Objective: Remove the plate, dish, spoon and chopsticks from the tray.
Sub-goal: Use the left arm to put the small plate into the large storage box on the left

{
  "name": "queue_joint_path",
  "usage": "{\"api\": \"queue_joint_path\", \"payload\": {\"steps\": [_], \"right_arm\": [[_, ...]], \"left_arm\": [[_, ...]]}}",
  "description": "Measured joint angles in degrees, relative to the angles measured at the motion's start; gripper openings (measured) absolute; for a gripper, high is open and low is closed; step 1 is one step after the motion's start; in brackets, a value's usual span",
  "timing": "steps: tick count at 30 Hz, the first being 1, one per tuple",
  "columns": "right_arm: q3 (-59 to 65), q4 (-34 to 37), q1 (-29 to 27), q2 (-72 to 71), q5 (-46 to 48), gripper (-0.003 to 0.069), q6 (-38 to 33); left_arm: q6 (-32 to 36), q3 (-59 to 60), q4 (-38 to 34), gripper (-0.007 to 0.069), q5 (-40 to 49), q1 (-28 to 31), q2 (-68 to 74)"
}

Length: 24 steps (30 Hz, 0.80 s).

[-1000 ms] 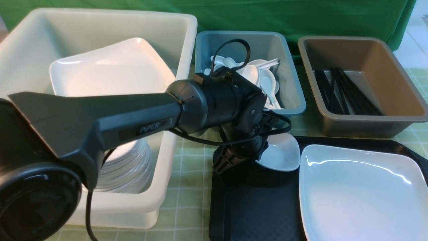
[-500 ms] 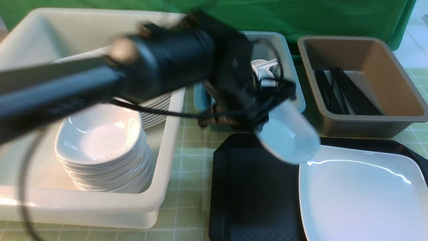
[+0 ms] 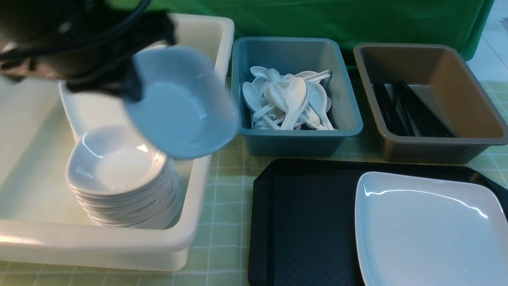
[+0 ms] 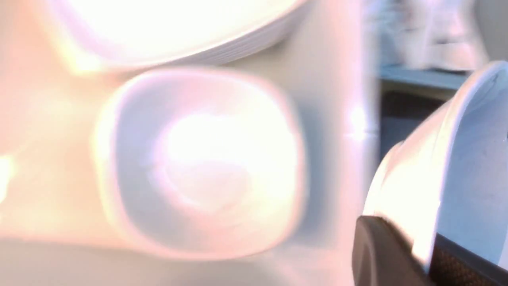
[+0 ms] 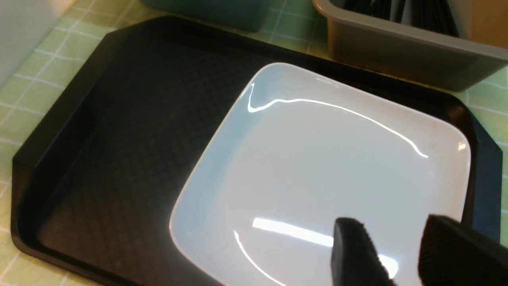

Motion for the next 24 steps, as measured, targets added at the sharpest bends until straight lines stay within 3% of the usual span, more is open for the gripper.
{"api": "queue_joint_path", "payload": {"steps": [9, 18, 21, 24], "right_arm": [[0.0, 0.0, 0.0, 0.0, -1.1, 0.0242, 0.0], [0.0, 0.0, 0.0, 0.0, -1.1, 0.0242, 0.0], [0.0, 0.0, 0.0, 0.0, -1.1, 0.0242, 0.0], [0.0, 0.0, 0.0, 0.0, -1.1, 0.0242, 0.0]], "left_arm": [[-1.5, 20.6, -10.3, 0.0008, -17.9, 16.1, -3.9], [-3.6, 28.3, -12.8, 0.003, -25.2, 19.5, -4.0], [-3.6, 28.5, -12.6, 0.0069, -24.8, 19.5, -4.0], [-3.2, 28.5, -13.6, 0.0165, -23.1, 19.5, -4.0]]}}
